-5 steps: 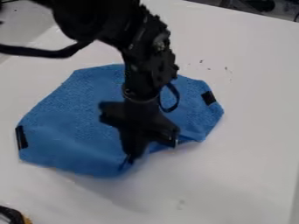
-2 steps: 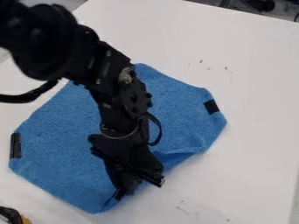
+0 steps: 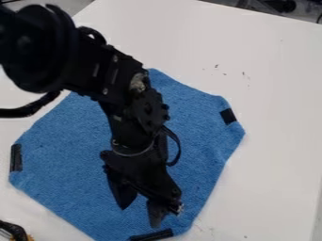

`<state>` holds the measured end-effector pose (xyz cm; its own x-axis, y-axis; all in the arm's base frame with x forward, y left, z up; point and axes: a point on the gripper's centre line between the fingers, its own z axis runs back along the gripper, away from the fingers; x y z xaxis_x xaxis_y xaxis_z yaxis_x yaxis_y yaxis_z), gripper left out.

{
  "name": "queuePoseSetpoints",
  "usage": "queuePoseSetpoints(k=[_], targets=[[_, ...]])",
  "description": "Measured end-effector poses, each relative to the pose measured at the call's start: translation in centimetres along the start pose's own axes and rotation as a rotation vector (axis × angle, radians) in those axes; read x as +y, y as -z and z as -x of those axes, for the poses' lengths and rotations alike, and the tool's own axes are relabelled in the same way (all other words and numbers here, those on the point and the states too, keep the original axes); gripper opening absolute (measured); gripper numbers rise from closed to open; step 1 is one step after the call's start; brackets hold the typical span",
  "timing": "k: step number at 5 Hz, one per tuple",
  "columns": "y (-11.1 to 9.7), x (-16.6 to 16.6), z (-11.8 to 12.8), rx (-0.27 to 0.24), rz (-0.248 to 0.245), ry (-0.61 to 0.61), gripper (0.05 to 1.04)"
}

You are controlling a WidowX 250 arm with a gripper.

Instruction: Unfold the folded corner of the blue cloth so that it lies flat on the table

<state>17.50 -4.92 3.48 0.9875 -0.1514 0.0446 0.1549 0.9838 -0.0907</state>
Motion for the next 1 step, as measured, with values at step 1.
queuePoseSetpoints(k=[1], targets=[[-0.06, -1.13, 0.07, 0.008, 0.043, -0.017, 1.017]])
